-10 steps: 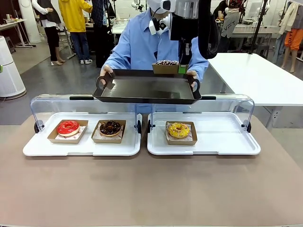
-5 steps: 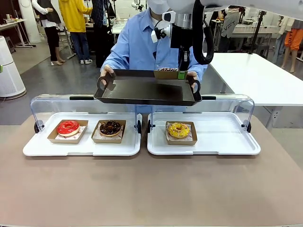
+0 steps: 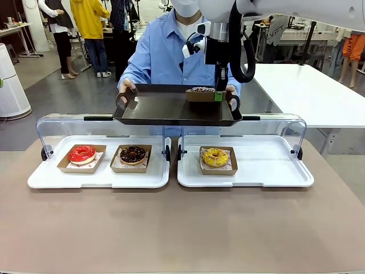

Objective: Provide the desired donut to the person.
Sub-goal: Place the picked Paper togo box onto the Handle tray extended by the person.

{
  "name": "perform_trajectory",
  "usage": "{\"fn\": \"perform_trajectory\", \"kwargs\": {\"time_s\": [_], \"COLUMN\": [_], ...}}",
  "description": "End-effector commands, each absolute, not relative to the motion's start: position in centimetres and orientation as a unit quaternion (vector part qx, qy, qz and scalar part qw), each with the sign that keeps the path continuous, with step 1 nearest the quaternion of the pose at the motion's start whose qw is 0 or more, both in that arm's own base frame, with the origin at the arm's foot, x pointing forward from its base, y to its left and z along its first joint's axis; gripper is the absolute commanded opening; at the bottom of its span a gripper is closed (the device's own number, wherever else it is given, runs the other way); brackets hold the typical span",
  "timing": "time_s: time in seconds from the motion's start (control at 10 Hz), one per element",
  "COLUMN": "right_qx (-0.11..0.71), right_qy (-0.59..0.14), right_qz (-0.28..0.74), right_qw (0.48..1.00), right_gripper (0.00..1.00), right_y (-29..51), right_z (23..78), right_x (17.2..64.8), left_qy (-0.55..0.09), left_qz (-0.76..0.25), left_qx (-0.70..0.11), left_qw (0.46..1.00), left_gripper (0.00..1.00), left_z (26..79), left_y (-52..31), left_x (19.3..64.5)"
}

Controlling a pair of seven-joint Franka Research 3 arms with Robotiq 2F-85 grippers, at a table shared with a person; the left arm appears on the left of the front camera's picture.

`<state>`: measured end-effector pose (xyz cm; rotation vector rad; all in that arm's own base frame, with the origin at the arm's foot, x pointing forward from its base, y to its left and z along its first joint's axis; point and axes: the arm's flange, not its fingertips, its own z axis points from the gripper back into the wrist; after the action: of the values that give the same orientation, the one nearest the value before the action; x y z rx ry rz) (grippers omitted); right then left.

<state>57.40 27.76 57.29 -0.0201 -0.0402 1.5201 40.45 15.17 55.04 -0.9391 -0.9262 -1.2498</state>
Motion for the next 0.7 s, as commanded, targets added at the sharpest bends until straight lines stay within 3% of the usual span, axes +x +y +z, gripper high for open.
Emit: {"fn": "perform_trajectory", "kwargs": {"time_s": [0.0, 0.4, 0.5, 0.6], "right_qx": [0.016, 0.017, 0.017, 0.017], "right_qy": [-0.013, 0.002, 0.002, 0.003], "right_qz": [0.691, 0.705, 0.707, 0.71], "right_qw": [0.723, 0.709, 0.707, 0.704], "right_gripper": [0.02, 0.02, 0.26, 0.57], "right_y": [27.57, 27.73, 27.74, 27.76], "right_z": [57.46, 56.48, 56.51, 56.49], "right_x": [57.78, 57.93, 57.84, 57.81], "left_qy": [-0.404, -0.404, -0.404, -0.404], "left_qz": [-0.543, -0.543, -0.543, -0.543], "left_qx": [-0.409, -0.409, -0.409, -0.409], "left_qw": [0.613, 0.613, 0.613, 0.613], "left_gripper": [1.0, 1.0, 1.0, 1.0], "left_z": [55.2, 55.2, 55.2, 55.2], "left_y": [15.25, 15.25, 15.25, 15.25], "left_x": [40.28, 40.28, 40.28, 40.28]}}
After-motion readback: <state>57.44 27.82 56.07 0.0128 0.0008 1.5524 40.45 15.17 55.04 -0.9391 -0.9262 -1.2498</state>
